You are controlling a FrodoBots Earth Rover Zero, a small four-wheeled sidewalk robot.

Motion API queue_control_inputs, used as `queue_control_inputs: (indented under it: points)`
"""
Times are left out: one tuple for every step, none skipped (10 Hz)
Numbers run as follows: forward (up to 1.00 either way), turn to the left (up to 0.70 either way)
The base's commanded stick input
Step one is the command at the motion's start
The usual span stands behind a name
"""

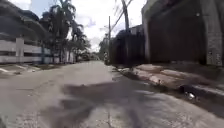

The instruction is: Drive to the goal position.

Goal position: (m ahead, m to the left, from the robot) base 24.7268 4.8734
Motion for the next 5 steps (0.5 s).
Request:
queue_control_inputs:
  points:
    - [1.00, 0.00]
    - [1.00, 0.00]
    - [1.00, 0.00]
    - [1.00, 0.06]
    - [1.00, 0.23]
